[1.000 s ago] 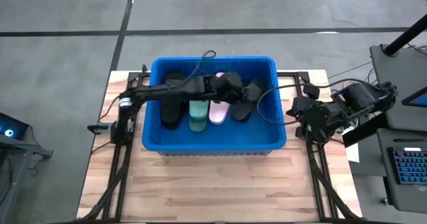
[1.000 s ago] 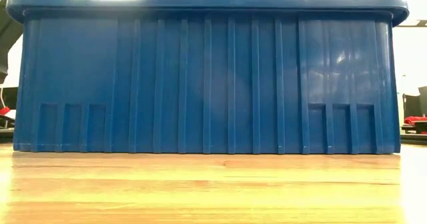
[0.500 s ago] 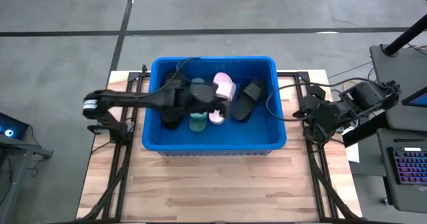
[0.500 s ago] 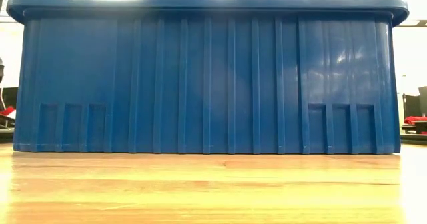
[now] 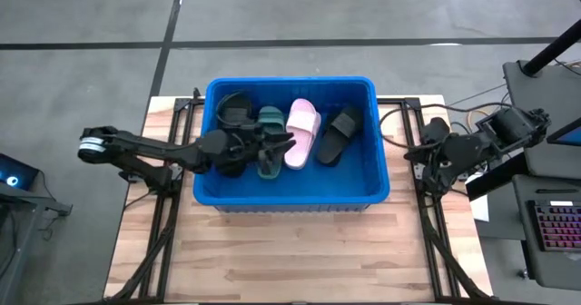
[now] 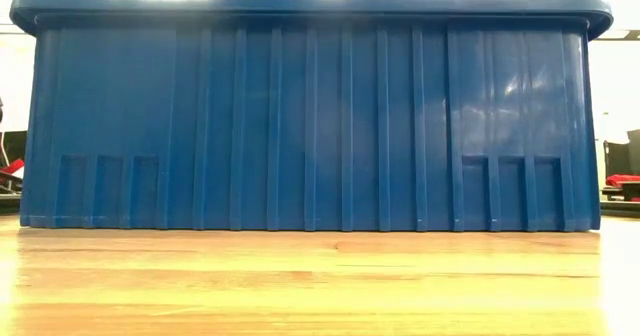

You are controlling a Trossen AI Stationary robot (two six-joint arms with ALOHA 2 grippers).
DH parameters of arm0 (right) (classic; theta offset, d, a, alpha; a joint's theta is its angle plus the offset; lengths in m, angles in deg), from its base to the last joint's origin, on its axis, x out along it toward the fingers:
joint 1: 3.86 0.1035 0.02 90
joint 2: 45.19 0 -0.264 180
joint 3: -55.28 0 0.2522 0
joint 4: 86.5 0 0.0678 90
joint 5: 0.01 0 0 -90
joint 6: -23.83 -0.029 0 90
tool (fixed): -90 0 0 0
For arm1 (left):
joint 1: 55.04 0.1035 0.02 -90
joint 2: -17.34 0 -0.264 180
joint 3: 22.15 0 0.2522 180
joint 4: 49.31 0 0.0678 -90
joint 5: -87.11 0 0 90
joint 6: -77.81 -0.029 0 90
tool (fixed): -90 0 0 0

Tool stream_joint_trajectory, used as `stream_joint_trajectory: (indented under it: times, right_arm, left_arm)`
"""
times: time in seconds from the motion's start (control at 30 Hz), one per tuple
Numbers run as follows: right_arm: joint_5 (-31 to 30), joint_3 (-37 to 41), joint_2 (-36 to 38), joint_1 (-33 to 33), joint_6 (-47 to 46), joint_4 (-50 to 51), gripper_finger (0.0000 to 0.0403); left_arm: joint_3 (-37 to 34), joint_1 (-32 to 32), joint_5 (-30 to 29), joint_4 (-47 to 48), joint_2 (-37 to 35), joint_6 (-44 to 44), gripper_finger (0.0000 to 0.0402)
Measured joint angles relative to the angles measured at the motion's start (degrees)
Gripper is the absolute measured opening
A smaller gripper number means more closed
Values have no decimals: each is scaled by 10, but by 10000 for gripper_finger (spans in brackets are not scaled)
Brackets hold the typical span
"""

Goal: Pick and place slides into bin
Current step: Return to Home Position

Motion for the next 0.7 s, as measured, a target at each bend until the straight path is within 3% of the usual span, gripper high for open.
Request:
stream_joint_trajectory:
  times: [0.2, 0.33, 0.5, 0.7]
  right_arm:
    - [1, 2, 16, 0, -4, -24, 8]
    - [46, 9, 20, 0, -14, -26, 8]
    - [103, 39, 24, 0, -18, -53, 8]
    - [102, 68, 27, 0, -14, -114, 8]
  left_arm:
    - [-13, 0, 52, 0, -32, -60, 139]
    - [-23, 0, 105, 0, -49, -84, 88]
    - [-56, 0, 129, -1, -70, -87, 11]
    - [-107, 0, 131, -46, -107, -90, 1]
